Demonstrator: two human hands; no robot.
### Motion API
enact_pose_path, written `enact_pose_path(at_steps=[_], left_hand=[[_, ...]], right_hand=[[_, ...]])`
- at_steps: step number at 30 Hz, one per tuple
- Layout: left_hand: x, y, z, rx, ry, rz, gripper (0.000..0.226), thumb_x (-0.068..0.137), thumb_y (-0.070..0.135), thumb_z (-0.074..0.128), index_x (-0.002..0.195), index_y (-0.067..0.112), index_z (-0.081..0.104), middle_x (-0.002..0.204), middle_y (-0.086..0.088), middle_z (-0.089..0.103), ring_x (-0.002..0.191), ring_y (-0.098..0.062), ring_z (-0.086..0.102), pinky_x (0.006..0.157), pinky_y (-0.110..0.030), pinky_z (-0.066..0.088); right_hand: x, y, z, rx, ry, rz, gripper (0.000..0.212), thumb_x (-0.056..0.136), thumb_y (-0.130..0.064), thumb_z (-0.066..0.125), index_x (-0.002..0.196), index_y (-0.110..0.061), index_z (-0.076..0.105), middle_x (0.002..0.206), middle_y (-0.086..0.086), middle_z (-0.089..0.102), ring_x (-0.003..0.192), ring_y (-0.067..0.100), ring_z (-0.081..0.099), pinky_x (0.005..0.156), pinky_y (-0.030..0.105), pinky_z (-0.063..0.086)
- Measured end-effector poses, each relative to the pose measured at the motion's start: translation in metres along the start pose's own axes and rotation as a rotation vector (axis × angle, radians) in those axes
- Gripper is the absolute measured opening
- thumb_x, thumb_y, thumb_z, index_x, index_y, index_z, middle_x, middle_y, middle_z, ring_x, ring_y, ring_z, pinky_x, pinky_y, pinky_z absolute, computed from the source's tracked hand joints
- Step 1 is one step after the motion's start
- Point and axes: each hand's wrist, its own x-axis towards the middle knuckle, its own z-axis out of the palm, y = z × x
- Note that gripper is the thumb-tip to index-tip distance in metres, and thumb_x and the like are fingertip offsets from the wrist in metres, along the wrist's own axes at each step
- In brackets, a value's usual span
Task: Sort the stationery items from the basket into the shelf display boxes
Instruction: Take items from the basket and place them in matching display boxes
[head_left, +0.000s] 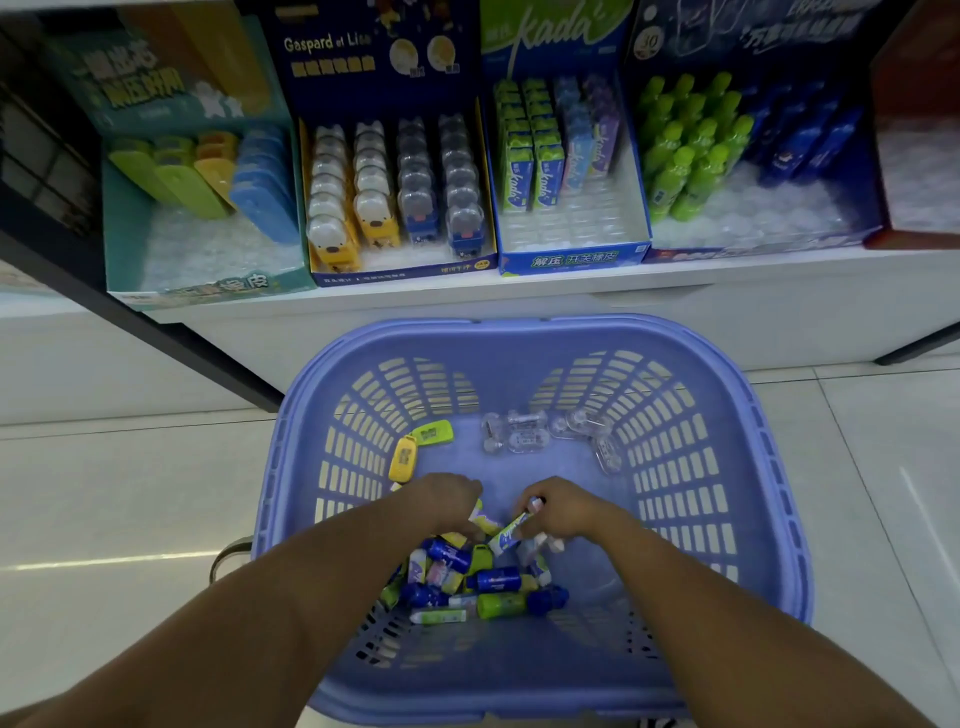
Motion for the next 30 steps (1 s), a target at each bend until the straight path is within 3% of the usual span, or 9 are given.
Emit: enact_pose_path(at_steps=[4,10,16,19,22,24,26,27,30], left_hand=[[0.001,-0.005,0.010,-0.031,0.099,0.010,0.061,0.099,0.043,0.044,0.145,0.006,0.028,0.146,-0.017,0.034,0.129,-0.034,0.037,0.101,-0.044,0.035],[-0.001,0.008,0.016,-0.195,0.166,-0.001,0.068,0.097,0.047,0.045,0.148,0.008,0.021,0.145,-0.019,0.036,0.127,-0.036,0.039,0.102,-0.047,0.036],[0.013,0.038,0.026,-0.240,0.271,-0.243,0.087,0.087,0.062,0.050,0.145,0.003,0.022,0.140,-0.017,0.039,0.123,-0.034,0.043,0.097,-0.044,0.038],[0.023,0.054,0.027,-0.263,0.283,-0.340,0.084,0.088,0.054,0.056,0.143,0.001,0.022,0.141,-0.017,0.038,0.126,-0.033,0.043,0.099,-0.042,0.037],[0.028,0.059,0.025,-0.355,0.246,-0.291,0.084,0.092,0.039,0.058,0.147,-0.003,0.011,0.146,-0.020,0.033,0.128,-0.035,0.043,0.097,-0.043,0.040],[0.025,0.057,0.018,-0.501,0.235,-0.243,0.071,0.093,0.033,0.059,0.143,-0.002,0.024,0.134,-0.018,0.046,0.118,-0.033,0.051,0.091,-0.041,0.042],[0.015,0.056,0.008,-0.776,0.256,-0.130,0.023,0.092,0.030,0.061,0.101,0.010,0.053,0.091,-0.007,0.058,0.084,-0.023,0.057,0.074,-0.036,0.045],[0.007,0.058,0.000,-0.966,0.222,-0.073,0.017,0.092,0.026,0.060,0.083,0.015,0.050,0.076,-0.003,0.053,0.069,-0.017,0.054,0.063,-0.030,0.046],[-0.024,0.064,-0.031,-1.466,0.007,0.111,0.008,0.090,0.015,0.057,0.083,0.014,0.053,0.079,-0.003,0.055,0.068,-0.012,0.064,0.070,-0.023,0.055]], right_hand=[[-0.008,0.012,-0.019,0.051,0.058,0.063,0.020,0.074,-0.014,0.079,0.069,-0.017,0.061,0.059,-0.005,0.053,0.046,0.000,0.048,0.040,0.013,0.037],[-0.015,0.017,-0.022,0.217,0.105,0.143,0.013,0.075,-0.011,0.078,0.074,-0.011,0.065,0.059,0.005,0.053,0.051,0.013,0.048,0.045,0.022,0.041],[-0.011,0.022,-0.018,0.146,0.211,0.235,0.027,0.075,-0.010,0.078,0.061,-0.013,0.055,0.057,0.005,0.050,0.052,0.017,0.049,0.046,0.025,0.040],[-0.015,0.017,-0.028,0.067,0.222,0.270,0.033,0.077,-0.014,0.077,0.058,-0.011,0.051,0.063,0.010,0.052,0.068,0.023,0.054,0.063,0.030,0.044],[-0.025,0.007,-0.046,0.127,0.267,0.247,0.016,0.076,-0.012,0.077,0.075,-0.002,0.065,0.062,0.011,0.055,0.060,0.021,0.054,0.058,0.031,0.044],[-0.037,0.001,-0.059,0.245,0.284,0.203,0.023,0.074,-0.009,0.078,0.091,0.005,0.068,0.061,0.015,0.057,0.056,0.023,0.054,0.048,0.028,0.039],[-0.054,-0.009,-0.073,0.269,0.215,0.146,0.024,0.074,-0.010,0.079,0.094,0.000,0.070,0.060,0.016,0.056,0.051,0.022,0.051,0.044,0.024,0.035],[-0.063,-0.015,-0.081,0.222,0.159,0.121,0.021,0.073,-0.013,0.079,0.092,-0.005,0.071,0.059,0.014,0.056,0.047,0.018,0.047,0.043,0.022,0.035],[-0.095,-0.035,-0.102,0.062,-0.001,0.045,0.016,0.074,-0.018,0.079,0.089,-0.017,0.073,0.055,0.006,0.052,0.042,0.011,0.038,0.041,0.020,0.032]])
